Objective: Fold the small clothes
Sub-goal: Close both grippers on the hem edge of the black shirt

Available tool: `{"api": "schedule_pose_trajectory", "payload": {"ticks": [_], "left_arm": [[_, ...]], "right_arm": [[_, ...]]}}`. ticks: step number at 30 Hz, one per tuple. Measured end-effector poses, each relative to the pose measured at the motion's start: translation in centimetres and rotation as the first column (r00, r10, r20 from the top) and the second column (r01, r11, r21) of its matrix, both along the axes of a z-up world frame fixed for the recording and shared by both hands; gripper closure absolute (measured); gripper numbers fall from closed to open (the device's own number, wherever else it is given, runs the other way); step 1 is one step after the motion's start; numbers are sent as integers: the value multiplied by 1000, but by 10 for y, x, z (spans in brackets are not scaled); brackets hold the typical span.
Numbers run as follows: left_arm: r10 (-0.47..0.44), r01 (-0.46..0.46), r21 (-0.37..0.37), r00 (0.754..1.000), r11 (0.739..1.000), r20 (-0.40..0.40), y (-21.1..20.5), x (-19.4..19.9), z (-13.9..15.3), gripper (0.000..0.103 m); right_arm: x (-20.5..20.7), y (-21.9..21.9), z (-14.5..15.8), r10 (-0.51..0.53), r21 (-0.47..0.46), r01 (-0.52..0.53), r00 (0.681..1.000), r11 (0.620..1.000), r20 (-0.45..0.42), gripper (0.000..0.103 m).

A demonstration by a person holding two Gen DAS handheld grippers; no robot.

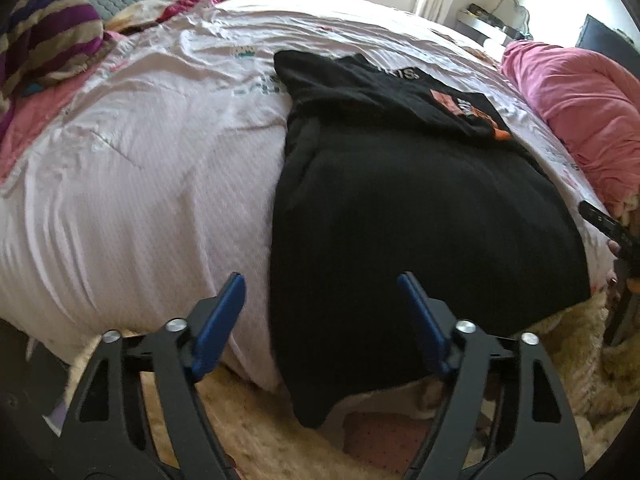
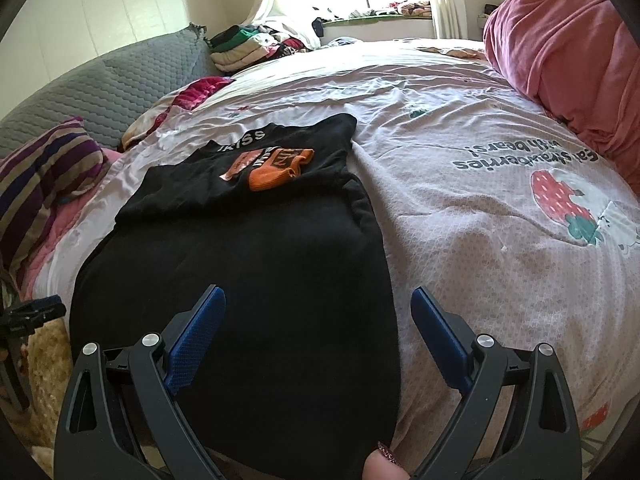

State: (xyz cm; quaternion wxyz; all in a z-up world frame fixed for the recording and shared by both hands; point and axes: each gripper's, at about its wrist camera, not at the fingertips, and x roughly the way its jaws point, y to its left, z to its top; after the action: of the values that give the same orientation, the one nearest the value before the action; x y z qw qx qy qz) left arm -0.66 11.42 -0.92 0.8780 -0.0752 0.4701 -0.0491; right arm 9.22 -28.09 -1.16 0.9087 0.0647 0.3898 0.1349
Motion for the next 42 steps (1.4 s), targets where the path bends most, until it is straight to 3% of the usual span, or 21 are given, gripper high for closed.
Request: {"api": "schedule_pose_trajectory", "payload": {"ticks": [3,14,22,25,28,32,35,38,41,42], "left_arm": [[-9,9,-24,1000,1000,-22,2,-5,-6,47],[-34,29,-47,992,998,-120,-2,-21,-36,49],[-62,52,-72,989,996,-137,-11,-25,-43,56],[-39,26,-89,989,996,-141,-7,-25,-45,68],[-30,15,-108,990,994,-136,-1,-27,-46,74],[-39,25,-101,990,995,-133,-1,-29,-46,74],[-43,32,-83,990,996,-132,-4,-29,-48,73],[-42,32,-76,990,997,-131,-6,-26,-50,73],[-43,35,-62,991,997,-129,-5,-26,-50,74],[-39,32,-51,991,998,-129,-5,-26,-51,80]], "right_arm": [[-3,2,0,8,-7,-8,1000,1000,-7,10],[-21,8,-6,42,-26,-44,996,999,-74,10],[-36,9,-16,56,-52,-66,985,997,-161,10],[-41,3,-20,49,-38,-58,978,998,-202,10],[-45,-1,-28,34,-59,-50,968,997,-250,10],[-50,-1,-37,22,-105,-56,955,993,-297,15],[-51,-5,-45,12,-114,-52,946,992,-325,21],[-51,-10,-48,-5,-127,-39,944,991,-330,41],[-56,-18,-44,-14,-124,-24,954,992,-299,80],[-58,-20,-41,4,-92,-32,957,995,-289,96]]}}
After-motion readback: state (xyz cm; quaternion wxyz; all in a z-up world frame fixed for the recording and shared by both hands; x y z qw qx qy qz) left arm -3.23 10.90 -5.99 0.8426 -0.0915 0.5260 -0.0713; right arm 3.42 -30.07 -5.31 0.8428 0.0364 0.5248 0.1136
